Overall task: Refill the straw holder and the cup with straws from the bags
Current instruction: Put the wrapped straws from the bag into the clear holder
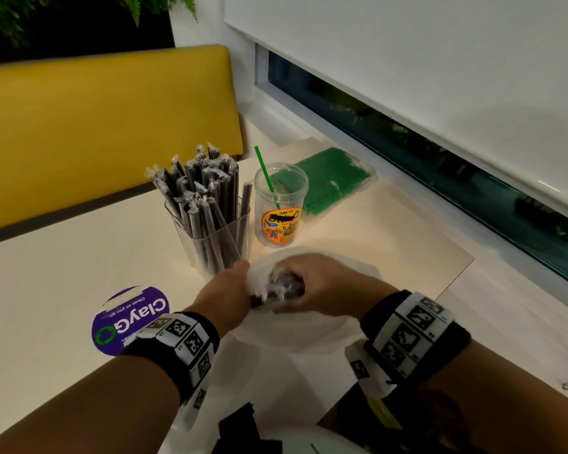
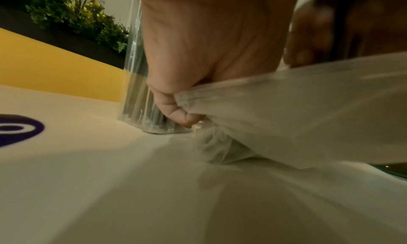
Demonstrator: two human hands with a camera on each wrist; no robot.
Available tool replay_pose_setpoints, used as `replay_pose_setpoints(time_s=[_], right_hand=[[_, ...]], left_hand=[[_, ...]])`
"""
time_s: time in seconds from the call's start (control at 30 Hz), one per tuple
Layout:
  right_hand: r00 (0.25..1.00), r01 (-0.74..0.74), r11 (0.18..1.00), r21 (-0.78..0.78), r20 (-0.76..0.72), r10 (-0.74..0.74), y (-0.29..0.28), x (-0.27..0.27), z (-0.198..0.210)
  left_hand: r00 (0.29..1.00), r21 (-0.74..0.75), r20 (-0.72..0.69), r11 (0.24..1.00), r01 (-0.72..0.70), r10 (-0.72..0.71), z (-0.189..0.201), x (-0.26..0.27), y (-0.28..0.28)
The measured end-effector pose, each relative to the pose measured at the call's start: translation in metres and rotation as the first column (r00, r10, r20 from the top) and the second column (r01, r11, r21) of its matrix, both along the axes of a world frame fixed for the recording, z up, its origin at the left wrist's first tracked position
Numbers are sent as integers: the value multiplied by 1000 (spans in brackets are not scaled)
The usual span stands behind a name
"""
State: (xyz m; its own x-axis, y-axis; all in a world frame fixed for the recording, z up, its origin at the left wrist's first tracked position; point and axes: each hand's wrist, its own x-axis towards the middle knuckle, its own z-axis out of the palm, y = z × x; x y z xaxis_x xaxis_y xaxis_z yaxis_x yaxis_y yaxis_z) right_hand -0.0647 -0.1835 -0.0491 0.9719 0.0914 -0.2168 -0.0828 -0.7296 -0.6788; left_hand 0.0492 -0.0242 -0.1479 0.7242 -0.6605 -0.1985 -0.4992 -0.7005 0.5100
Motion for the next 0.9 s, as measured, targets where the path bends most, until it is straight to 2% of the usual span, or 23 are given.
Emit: replay_pose_setpoints(time_s=[0.03,0.07,0.13,0.17,0.2,0.27,0.3,0.37,0.43,0.47,0.53,0.57,0.6,0.67,0.73,0.83,0.9], right_hand=[[994,90,979,182,42,-100,1,0,14],[972,182,920,346,77,-221,1,-1,28],[871,327,786,525,156,-466,-6,2,54],[798,365,718,593,199,-569,-10,7,66],[723,364,637,679,225,-653,-14,11,79],[599,264,482,835,250,-761,-21,18,104],[547,195,435,879,271,-792,-24,21,115],[474,85,399,913,316,-822,-27,27,134],[431,31,438,898,383,-817,-24,33,149],[413,25,467,884,417,-810,-20,37,155],[390,25,500,866,452,-803,-11,47,159],[375,38,522,852,472,-798,-7,53,158],[353,71,554,829,499,-791,-2,59,157],[337,157,624,766,552,-763,10,72,153],[406,249,683,686,566,-717,22,81,145],[571,288,775,562,549,-610,42,93,129],[612,272,796,542,541,-577,51,101,123]], left_hand=[[1000,7,7,1000,-20,20,0,-2,0],[999,9,2,999,-36,36,2,-4,-1],[995,-45,57,996,-76,79,11,-13,2],[984,-136,144,987,-82,102,16,-18,5],[963,-263,245,964,-46,113,22,-24,10],[897,-470,427,876,110,117,33,-34,18],[855,-539,501,822,186,135,39,-38,21],[754,-618,622,725,306,211,54,-38,22],[678,-697,639,646,310,363,77,-28,19],[691,-757,570,610,233,444,87,-19,19],[796,-870,262,491,-50,546,100,-1,21],[833,-877,88,439,-196,547,100,6,22],[847,-855,-40,420,-303,530,98,12,22],[852,-790,-137,464,-402,505,88,23,21],[870,-754,-163,509,-414,466,77,31,19],[894,-756,-192,520,-398,404,70,36,16],[892,-754,-185,522,-397,411,70,39,14]])
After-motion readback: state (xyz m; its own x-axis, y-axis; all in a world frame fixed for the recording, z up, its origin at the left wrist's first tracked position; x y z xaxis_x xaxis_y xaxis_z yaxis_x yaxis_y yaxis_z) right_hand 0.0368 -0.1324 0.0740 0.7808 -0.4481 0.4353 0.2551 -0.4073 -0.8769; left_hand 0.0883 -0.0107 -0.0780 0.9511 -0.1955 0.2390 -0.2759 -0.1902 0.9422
